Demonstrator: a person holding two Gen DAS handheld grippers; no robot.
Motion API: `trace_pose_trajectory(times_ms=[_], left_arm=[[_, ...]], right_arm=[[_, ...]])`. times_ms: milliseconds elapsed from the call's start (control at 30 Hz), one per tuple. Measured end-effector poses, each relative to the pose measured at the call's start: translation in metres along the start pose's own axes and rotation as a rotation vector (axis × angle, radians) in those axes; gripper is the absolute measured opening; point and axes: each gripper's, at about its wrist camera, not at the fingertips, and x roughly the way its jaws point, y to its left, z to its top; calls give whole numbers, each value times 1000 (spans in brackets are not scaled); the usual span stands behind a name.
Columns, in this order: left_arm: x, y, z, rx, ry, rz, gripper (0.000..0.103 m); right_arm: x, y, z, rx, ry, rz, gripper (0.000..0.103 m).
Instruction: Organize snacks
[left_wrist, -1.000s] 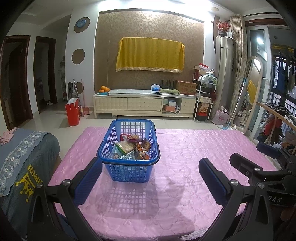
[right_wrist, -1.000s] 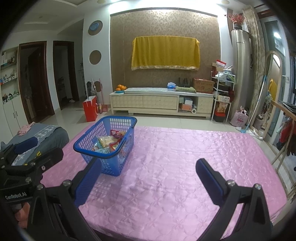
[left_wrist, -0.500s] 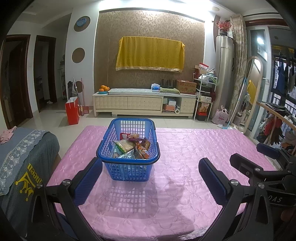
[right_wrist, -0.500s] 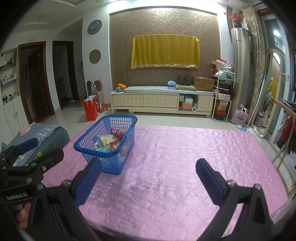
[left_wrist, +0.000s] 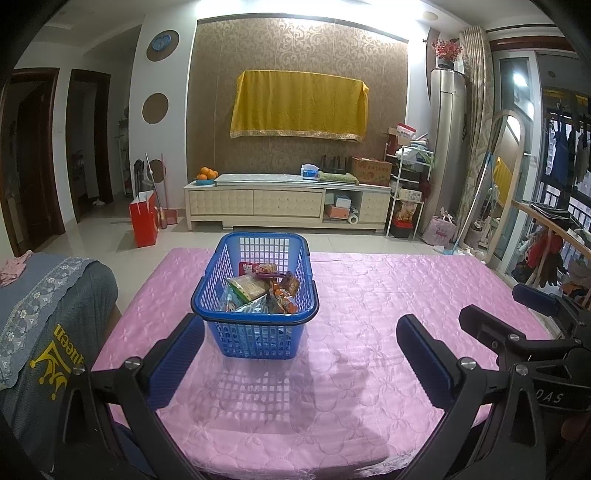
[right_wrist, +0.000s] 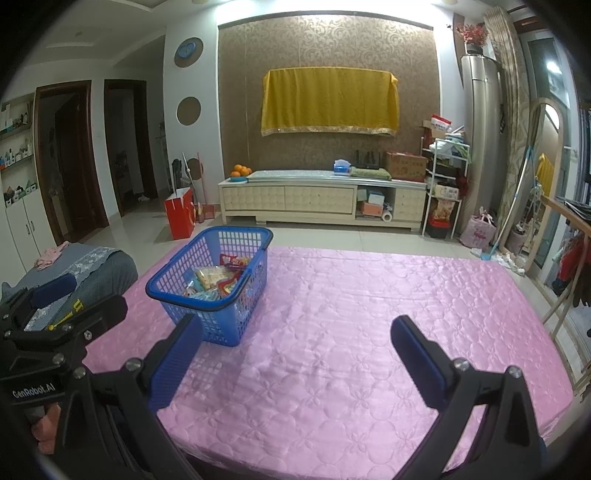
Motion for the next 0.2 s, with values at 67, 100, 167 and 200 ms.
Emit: trace_pose_trajectory(times_ms=[67, 100, 167, 200], left_arm=[[0, 0, 0, 1, 0, 1, 103], [0, 0, 0, 0, 0, 0, 103], [0, 0, 0, -1, 0, 0, 103], [0, 0, 0, 0, 1, -1, 103]], right_arm=[[0, 0, 0, 0, 0, -1, 103], [-1, -1, 0, -1, 1, -1, 103], [0, 0, 0, 0, 1, 1, 103], [-1, -1, 0, 0, 1, 1, 103]])
